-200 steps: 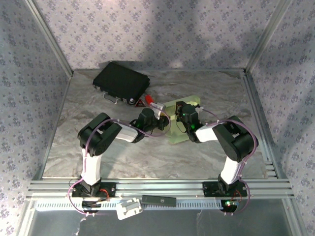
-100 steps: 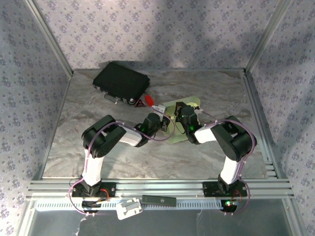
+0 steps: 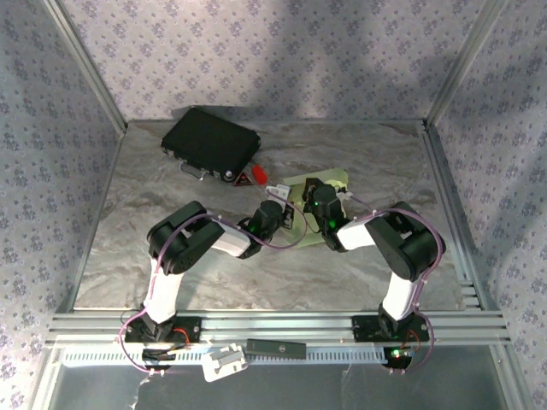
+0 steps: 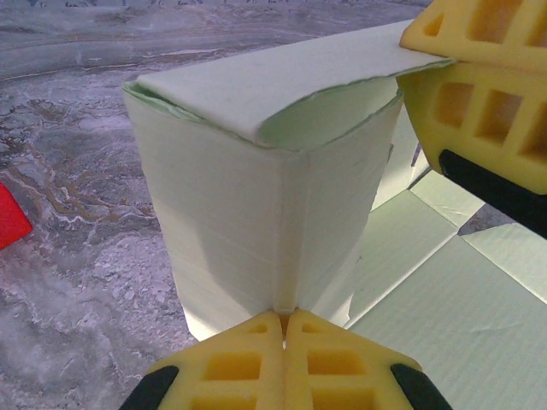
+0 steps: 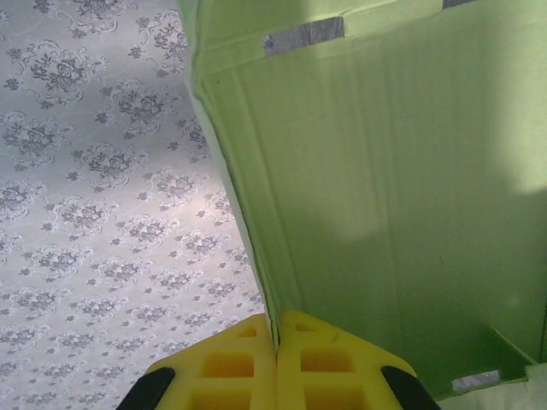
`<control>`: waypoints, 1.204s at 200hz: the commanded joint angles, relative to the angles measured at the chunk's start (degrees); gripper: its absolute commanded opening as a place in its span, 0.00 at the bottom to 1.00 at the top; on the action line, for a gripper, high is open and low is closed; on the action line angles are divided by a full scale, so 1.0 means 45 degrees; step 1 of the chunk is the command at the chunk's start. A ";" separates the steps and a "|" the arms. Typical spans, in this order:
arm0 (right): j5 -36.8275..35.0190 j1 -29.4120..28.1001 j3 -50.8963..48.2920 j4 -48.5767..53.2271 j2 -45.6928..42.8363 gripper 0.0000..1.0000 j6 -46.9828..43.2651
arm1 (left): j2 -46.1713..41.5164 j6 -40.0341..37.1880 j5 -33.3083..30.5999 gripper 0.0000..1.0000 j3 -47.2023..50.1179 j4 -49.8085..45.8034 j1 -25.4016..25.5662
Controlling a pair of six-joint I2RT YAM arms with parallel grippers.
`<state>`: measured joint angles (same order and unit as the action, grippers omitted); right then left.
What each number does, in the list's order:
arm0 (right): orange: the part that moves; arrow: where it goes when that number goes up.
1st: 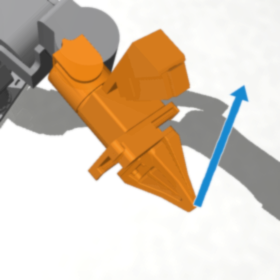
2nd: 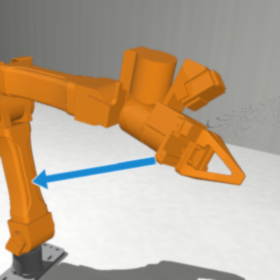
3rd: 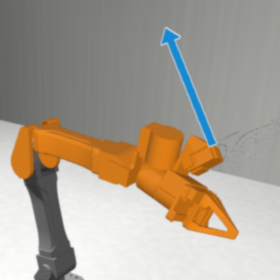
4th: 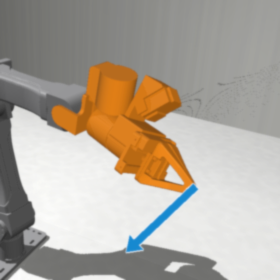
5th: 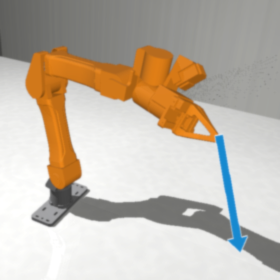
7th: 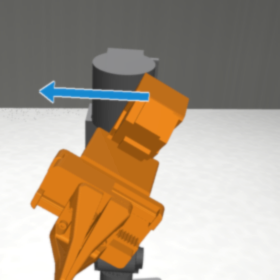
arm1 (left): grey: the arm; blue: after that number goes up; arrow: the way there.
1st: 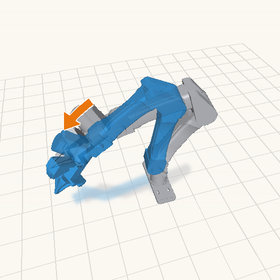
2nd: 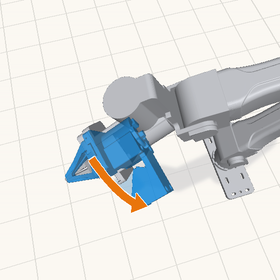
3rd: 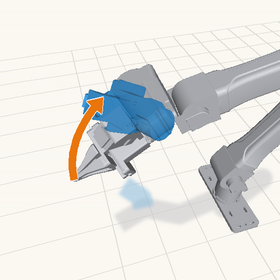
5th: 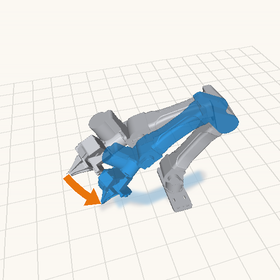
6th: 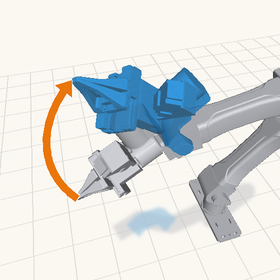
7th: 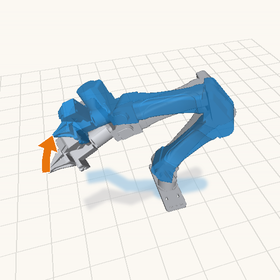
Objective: Fold the paper box
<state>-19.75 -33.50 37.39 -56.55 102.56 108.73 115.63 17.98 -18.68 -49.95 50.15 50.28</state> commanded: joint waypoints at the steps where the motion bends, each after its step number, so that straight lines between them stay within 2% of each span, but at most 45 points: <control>1: 0.0540 -0.0385 -0.0358 0.1300 0.0027 0.00 0.0527 | 0.0098 -0.0186 0.0227 0.10 -0.0247 0.1109 0.0028; 22: 0.0563 -0.0346 -0.0359 0.1379 -0.0052 0.00 0.0565 | -0.0209 -0.0136 0.0446 0.23 0.0090 0.1433 -0.0067; 36: 0.0546 -0.0331 -0.0375 0.1544 -0.0134 0.00 0.0571 | -0.0468 0.0074 0.0719 0.29 0.0202 0.1349 -0.0254; 86: 0.0568 -0.0330 -0.0367 0.1591 -0.0028 0.00 0.0680 | -0.1030 -0.0372 0.0491 0.30 0.0018 0.0637 -0.0548; 110: 0.0577 -0.0310 -0.0364 0.1458 0.0040 0.00 0.0682 | -0.0945 -0.0341 0.0805 0.31 -0.0065 0.0564 -0.0736; 156: 0.0572 -0.0348 -0.0324 0.1347 0.0176 0.00 0.0740 | -0.0565 -0.0371 0.0967 0.31 -0.0375 0.0714 -0.0738; 188: 0.0619 -0.0369 -0.0280 0.1299 0.0293 0.00 0.0794 | -0.0292 -0.0566 0.0960 0.23 -0.1047 0.0205 -0.0691; 241: 0.0643 -0.0386 -0.0247 0.1118 0.0421 0.00 0.0974 | 0.0071 -0.0733 -0.0436 0.10 -0.1507 -0.0019 -0.0394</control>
<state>-20.21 -33.80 37.32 -56.01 102.45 110.83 115.22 15.68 -18.70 -53.04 46.52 47.37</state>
